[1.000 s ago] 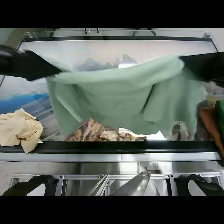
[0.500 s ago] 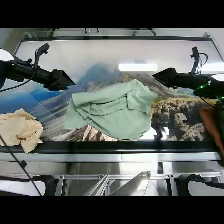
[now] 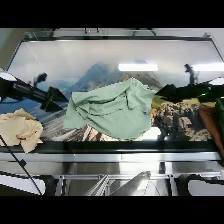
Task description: Fold the shirts.
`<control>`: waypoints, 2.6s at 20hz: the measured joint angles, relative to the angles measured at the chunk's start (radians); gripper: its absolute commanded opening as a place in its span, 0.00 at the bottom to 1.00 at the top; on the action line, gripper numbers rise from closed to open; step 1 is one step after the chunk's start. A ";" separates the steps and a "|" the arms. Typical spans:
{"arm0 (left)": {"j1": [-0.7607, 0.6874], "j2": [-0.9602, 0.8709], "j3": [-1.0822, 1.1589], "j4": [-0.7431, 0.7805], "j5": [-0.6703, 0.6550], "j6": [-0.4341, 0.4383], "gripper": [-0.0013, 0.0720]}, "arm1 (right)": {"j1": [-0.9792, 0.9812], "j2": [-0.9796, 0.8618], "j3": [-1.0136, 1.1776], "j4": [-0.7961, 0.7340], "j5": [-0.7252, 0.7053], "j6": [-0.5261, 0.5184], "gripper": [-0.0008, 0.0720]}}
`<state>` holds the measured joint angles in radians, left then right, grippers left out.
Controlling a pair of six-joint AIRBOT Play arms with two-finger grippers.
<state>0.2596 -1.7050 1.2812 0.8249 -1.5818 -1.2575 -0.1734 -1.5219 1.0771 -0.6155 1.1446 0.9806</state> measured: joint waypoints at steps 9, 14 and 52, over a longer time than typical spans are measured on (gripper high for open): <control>-0.060 0.011 -0.212 0.135 0.111 -0.004 0.97 | 0.372 -0.156 -0.009 0.204 -0.184 0.022 0.61; -0.064 0.011 -0.227 0.155 0.134 0.000 0.96 | 0.464 -0.260 0.011 0.343 -0.270 0.019 0.55; 0.032 0.027 -0.227 0.114 0.269 0.096 0.71 | 0.140 0.022 -0.373 0.028 -0.084 0.120 0.37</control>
<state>0.2913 -1.6775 1.0538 0.9386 -1.3128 -1.1618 -0.0338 -1.4998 0.7040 -0.5873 1.0611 1.1004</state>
